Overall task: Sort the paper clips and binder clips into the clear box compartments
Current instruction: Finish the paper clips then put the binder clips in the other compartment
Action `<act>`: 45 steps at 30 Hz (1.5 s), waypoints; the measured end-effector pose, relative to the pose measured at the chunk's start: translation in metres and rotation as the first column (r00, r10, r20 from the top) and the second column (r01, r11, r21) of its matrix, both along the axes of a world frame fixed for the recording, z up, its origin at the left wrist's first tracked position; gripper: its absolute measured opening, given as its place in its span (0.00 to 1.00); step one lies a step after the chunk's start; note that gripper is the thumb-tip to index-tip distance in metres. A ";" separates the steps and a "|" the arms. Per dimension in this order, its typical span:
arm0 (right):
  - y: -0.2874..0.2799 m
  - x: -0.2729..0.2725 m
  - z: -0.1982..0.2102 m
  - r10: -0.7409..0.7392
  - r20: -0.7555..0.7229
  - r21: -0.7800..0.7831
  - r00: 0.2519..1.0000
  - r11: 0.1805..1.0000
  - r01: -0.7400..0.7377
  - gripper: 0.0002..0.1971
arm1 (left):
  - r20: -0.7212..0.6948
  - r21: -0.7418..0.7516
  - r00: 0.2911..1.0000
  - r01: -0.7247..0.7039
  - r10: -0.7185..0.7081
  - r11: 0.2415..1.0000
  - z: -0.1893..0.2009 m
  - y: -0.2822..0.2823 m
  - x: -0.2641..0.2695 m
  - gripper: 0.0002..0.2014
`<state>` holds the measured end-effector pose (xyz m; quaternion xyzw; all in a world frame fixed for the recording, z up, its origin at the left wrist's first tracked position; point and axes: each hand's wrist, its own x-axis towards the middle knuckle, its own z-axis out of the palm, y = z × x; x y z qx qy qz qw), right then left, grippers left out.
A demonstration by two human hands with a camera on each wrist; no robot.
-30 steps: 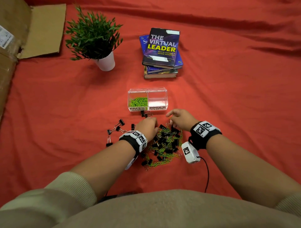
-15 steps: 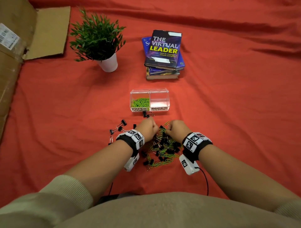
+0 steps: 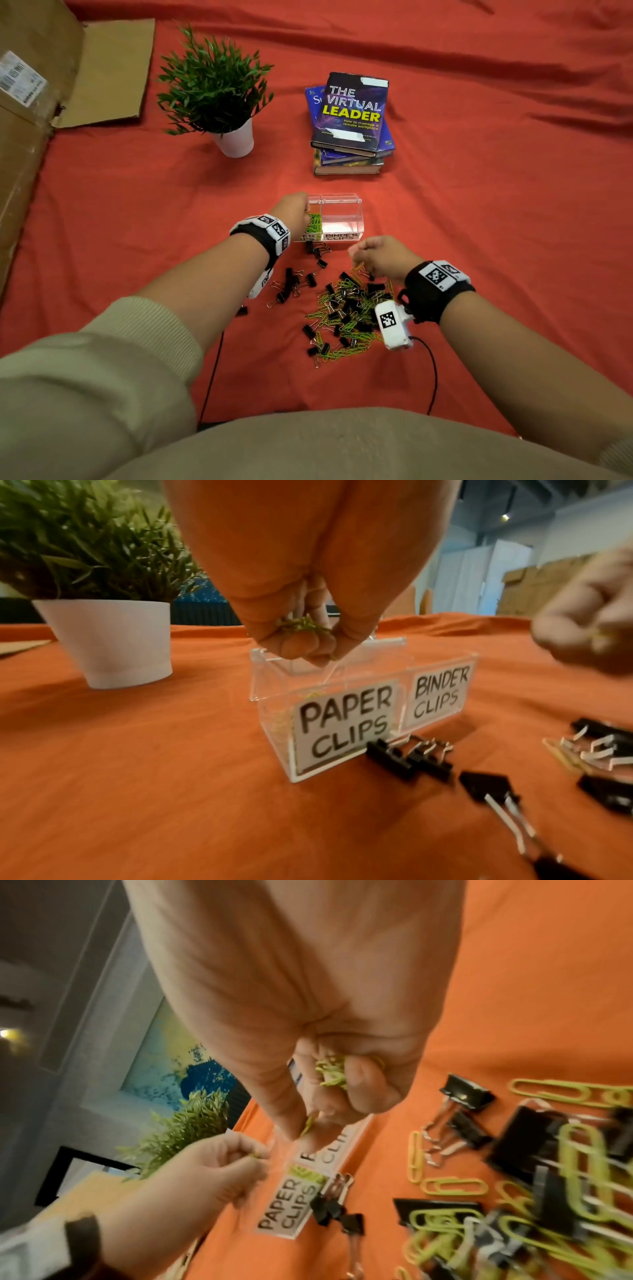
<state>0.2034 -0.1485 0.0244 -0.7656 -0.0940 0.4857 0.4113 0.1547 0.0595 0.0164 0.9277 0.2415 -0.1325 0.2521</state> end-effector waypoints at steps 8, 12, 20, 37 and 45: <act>0.070 0.027 0.021 0.189 0.306 -0.084 0.933 0.982 -0.172 0.12 | 0.183 0.043 0.979 0.079 -0.086 0.996 -0.012 -0.006 -0.028 0.13; 0.111 0.026 0.018 0.445 0.497 -0.282 0.745 0.895 -0.346 0.14 | 0.259 0.035 0.965 0.040 -0.048 0.999 -0.020 -0.030 -0.073 0.05; 0.138 0.004 -0.012 0.689 0.503 -0.415 0.522 0.722 -0.553 0.18 | 0.120 -0.022 0.885 0.455 -0.450 0.890 -0.049 -0.073 -0.118 0.20; -0.003 -0.008 -0.047 0.583 0.580 -0.438 0.569 0.812 -0.386 0.08 | 0.054 0.111 0.938 0.335 -0.342 0.936 -0.050 -0.053 -0.091 0.18; -0.002 -0.016 -0.055 0.679 0.546 -0.547 0.491 0.733 -0.404 0.12 | 0.048 0.103 0.945 0.319 -0.325 0.942 -0.051 -0.054 -0.088 0.09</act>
